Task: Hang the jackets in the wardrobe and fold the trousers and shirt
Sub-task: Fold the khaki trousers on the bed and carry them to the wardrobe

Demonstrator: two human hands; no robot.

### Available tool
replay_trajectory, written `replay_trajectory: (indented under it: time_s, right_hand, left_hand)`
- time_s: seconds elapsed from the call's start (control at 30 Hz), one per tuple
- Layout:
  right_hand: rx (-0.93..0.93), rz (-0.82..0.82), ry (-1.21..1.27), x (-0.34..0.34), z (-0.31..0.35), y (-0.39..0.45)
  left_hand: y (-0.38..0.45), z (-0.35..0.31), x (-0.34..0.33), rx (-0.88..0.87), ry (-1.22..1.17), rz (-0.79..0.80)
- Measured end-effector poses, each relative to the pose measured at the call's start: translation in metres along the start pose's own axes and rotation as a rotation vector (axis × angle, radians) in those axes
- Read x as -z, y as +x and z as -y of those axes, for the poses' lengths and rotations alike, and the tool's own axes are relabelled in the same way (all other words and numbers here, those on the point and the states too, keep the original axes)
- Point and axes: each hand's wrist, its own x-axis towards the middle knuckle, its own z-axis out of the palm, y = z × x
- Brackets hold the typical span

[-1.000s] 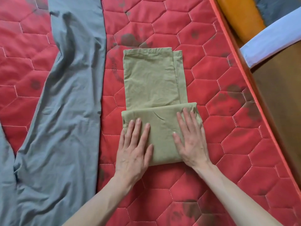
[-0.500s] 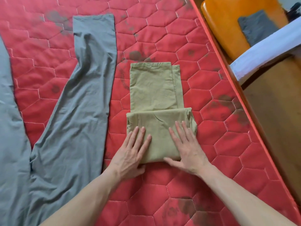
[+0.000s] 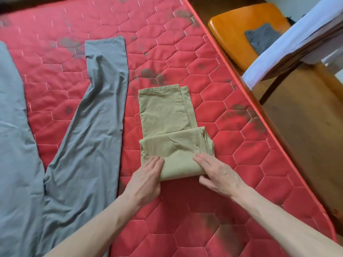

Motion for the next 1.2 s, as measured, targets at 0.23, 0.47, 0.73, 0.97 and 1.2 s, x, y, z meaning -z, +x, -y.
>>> replay_trajectory:
  time_s: [0.23,0.47,0.73,0.97,1.2]
  right_hand:
    - [0.092,-0.001,0.135,0.027,0.025,-0.061]
    - [-0.118,-0.045,0.469,0.038,0.035,-0.102]
    - [-0.512,-0.374,0.824,0.015,0.045,-0.055]
    - [-0.632,-0.288,0.676,-0.011,0.017,0.002]
    - [-0.720,-0.244,0.641,-0.025,0.008,0.042]
  left_hand:
    - [-0.082,0.004,-0.009,0.037,-0.462,-0.034]
    - [-0.116,-0.005,-0.012,0.166,-0.673,-0.126]
    - [-0.073,-0.007,-0.003,0.355,-0.953,-0.392]
    - [-0.026,0.010,-0.019,0.422,-1.078,-0.327]
    - [0.000,0.029,-0.033,0.543,-0.629,-0.364]
